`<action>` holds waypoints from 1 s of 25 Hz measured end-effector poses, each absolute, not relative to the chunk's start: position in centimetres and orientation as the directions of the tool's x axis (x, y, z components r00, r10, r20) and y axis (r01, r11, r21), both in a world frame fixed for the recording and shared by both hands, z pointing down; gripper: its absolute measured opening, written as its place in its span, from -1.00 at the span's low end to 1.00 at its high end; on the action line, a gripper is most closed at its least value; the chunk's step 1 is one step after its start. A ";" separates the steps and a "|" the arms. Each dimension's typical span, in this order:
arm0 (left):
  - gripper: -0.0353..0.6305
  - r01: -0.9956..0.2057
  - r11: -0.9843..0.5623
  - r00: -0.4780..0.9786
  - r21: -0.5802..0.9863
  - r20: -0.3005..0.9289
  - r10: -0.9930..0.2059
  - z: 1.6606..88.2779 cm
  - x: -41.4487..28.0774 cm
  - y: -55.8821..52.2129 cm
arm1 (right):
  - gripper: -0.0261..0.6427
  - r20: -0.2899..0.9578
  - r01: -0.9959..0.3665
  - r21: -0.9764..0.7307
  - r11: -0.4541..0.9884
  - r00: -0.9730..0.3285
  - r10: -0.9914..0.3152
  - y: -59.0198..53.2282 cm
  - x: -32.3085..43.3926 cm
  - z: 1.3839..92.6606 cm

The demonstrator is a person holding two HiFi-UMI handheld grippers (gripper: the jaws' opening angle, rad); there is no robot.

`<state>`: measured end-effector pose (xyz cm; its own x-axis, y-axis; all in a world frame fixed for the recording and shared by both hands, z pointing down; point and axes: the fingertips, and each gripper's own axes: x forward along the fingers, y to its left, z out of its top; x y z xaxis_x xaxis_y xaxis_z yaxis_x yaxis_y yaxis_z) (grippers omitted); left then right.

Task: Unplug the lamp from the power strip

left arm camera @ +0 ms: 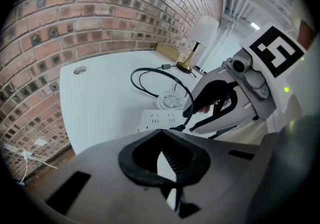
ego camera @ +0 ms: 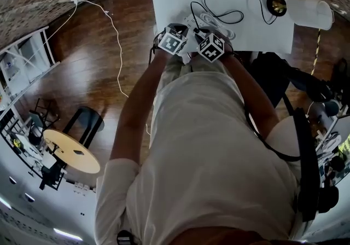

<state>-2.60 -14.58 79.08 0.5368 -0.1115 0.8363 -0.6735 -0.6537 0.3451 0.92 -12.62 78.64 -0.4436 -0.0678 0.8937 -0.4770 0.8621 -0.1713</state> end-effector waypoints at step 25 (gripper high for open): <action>-0.90 -0.394 -0.918 0.501 0.043 0.847 -0.176 84.2 -0.3 -15.1 | -0.75 0.933 -0.482 -0.136 0.866 -0.355 -0.052 -12.9 0.5 82.4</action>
